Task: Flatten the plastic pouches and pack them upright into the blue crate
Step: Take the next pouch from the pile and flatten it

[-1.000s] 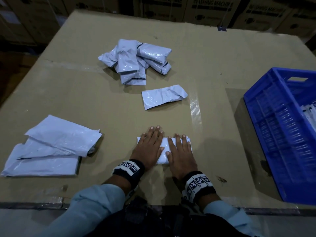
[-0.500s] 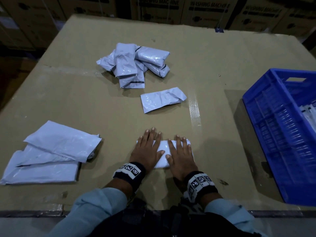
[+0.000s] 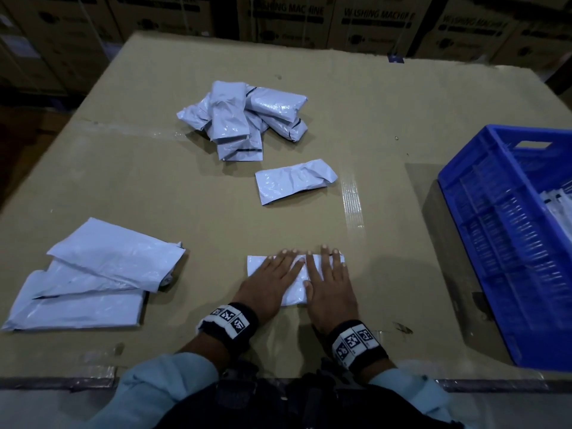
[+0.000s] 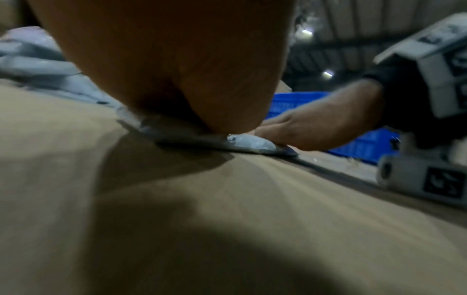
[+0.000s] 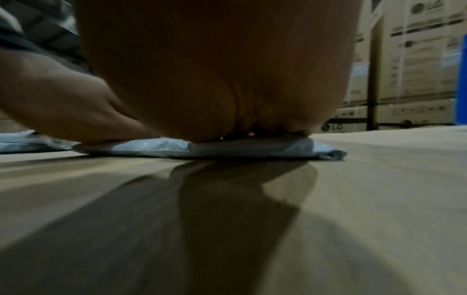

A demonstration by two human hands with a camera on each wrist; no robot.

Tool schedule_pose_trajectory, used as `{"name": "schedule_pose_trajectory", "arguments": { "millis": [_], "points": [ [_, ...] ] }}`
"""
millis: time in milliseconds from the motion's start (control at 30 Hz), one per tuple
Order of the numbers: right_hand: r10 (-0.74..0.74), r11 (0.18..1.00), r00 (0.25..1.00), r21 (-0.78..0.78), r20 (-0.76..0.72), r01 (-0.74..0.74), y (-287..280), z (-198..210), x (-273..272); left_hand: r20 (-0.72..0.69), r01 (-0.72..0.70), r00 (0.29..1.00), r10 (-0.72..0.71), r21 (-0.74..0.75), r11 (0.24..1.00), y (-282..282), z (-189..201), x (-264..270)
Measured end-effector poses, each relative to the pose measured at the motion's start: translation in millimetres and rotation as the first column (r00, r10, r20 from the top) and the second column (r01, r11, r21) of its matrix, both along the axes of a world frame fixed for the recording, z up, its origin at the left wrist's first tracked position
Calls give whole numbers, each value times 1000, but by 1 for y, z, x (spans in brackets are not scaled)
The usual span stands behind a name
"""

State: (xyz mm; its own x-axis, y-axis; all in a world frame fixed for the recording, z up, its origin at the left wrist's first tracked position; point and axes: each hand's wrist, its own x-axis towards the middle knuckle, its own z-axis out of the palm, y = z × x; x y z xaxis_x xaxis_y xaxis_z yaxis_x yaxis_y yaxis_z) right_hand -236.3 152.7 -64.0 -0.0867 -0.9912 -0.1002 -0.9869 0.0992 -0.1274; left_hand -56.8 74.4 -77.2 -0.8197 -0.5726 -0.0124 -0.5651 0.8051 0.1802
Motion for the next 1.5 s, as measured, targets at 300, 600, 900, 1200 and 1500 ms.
{"name": "schedule_pose_trajectory", "arguments": {
  "millis": [300,600,900,1200,1500],
  "points": [
    [-87,992,992,98,87,79,-1,0,-9,103,-253,963,249,27,967,-5,7,28],
    [-221,963,973,174,66,207,1,5,-26,212,-438,864,457,-132,889,13,22,33],
    [-99,977,995,192,25,92,15,13,-28,239,-378,900,365,8,926,36,29,10],
    [-38,978,994,200,-101,58,20,35,-38,337,-629,757,560,144,764,44,40,0],
    [-192,970,967,179,168,162,60,58,-92,-109,-658,575,811,527,538,53,49,-53]
  ]
}}
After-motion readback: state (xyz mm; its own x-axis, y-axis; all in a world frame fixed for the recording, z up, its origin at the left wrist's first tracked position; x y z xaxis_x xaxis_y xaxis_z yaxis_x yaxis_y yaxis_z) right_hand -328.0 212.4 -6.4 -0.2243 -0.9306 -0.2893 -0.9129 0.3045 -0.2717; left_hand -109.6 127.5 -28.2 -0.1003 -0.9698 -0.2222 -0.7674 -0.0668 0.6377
